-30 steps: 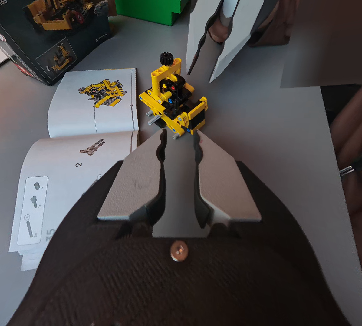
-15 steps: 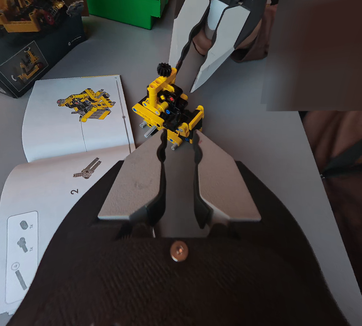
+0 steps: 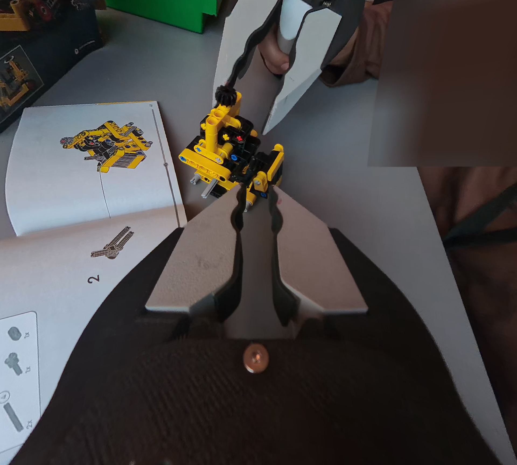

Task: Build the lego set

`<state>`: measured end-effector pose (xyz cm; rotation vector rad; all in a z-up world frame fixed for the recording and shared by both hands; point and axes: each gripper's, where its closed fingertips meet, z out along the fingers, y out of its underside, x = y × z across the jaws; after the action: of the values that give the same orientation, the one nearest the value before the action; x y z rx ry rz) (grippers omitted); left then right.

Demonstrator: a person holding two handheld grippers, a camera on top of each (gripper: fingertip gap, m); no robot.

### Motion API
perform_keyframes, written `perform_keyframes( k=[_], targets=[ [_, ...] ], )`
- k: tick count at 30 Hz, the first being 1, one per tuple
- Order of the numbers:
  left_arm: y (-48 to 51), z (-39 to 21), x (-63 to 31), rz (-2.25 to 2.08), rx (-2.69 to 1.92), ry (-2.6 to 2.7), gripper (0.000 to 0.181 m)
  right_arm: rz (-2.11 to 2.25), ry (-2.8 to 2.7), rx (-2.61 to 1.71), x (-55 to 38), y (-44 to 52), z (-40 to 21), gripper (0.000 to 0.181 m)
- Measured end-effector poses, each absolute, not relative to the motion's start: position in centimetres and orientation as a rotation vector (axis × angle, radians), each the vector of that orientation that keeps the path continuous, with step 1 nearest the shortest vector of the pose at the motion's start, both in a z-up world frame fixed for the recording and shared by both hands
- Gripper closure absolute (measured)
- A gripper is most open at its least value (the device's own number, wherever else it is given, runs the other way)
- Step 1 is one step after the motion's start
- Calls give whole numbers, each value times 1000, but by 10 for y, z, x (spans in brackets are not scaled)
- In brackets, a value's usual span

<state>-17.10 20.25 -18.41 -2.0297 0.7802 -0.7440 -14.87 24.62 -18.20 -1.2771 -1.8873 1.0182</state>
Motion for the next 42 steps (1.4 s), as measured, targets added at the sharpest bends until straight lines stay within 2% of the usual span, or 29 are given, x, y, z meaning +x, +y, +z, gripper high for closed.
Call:
perform_keyframes(
  k=[9,11,13,16,23,31,37,42],
  targets=[
    [201,-179,-167,-757,-1996,784,175,890,-1897,-1188,-150,248,-181,151],
    [201,-177,-168,-768,-1984,775,180,882,-1888,-1175,-144,250,-177,161],
    [205,-178,-171,-751,-1999,740,181,918,-1890,-1145,-138,246,-172,181],
    [206,-182,-172,-744,-2027,730,181,975,-1885,-1143,-139,242,-168,181],
    [203,-180,-173,-722,-2018,727,181,1065,-1869,-1232,-140,244,-172,165],
    [195,-184,-174,-773,-2064,674,181,1136,-1807,-1137,-139,239,-162,181],
    [191,-176,-175,-820,-2016,657,181,1204,-1732,-1130,-134,241,-152,181],
    [193,-176,-176,-693,-1991,707,181,1204,-1731,-1116,-131,233,-152,181]
  ],
)
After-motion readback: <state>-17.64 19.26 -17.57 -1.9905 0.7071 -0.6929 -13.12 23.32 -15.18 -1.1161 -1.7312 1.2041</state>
